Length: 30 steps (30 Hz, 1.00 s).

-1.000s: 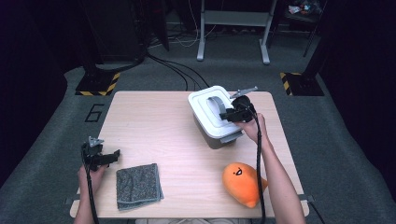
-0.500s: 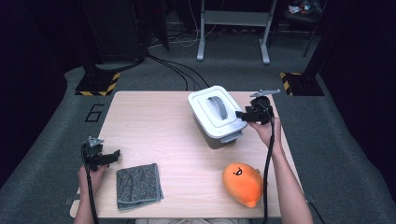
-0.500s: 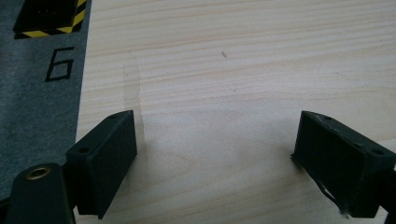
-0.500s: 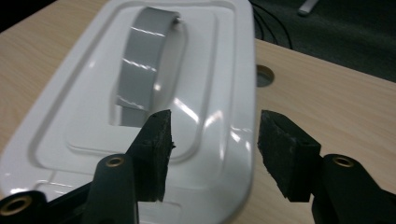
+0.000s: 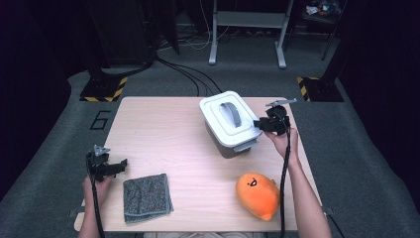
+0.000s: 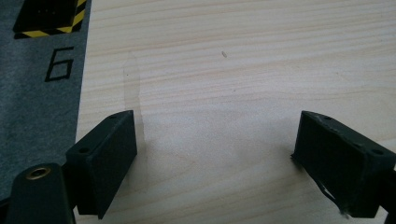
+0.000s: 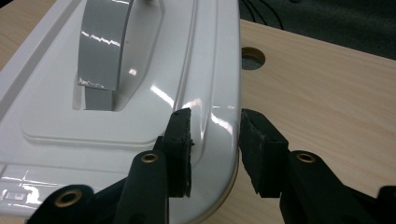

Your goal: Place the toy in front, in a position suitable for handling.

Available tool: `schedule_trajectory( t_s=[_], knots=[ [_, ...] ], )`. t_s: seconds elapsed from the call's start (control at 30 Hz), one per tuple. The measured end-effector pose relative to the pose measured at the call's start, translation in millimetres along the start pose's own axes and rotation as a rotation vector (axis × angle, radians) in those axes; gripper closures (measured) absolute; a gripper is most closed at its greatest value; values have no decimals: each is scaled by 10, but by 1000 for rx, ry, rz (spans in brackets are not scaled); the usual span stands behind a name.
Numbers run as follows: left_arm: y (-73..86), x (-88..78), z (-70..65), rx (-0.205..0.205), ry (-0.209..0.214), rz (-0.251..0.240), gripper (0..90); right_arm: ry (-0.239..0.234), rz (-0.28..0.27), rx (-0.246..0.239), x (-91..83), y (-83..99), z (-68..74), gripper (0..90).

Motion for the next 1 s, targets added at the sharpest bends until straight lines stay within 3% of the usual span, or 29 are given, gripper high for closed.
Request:
schedule_trajectory(
  t_s=[0.2, 0.67, 0.8, 1.0],
  knots=[
    [0, 0, 0, 0, 0, 0, 128, -7, -1, -18, -6, 18, 54, 702],
    [0, 0, 0, 1, 0, 0, 128, -7, -12, -20, 53, -15, 99, 681],
    [0, 0, -1, 0, 0, 0, 128, -30, -14, -37, 70, -14, 124, 699],
    [-1, 1, 1, 2, -1, -1, 128, -23, -12, -75, 77, -7, 176, 697]
  ],
)
Point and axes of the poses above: each handheld gripper's, and its own axes: x roughly forward along the jaws, y roughly out of its underside, z roughly to its left, the point moved 8 cm from there along x, roughly forward along the jaws, and after that the axes turned 15 degrees about x, right-handed, at the moved point
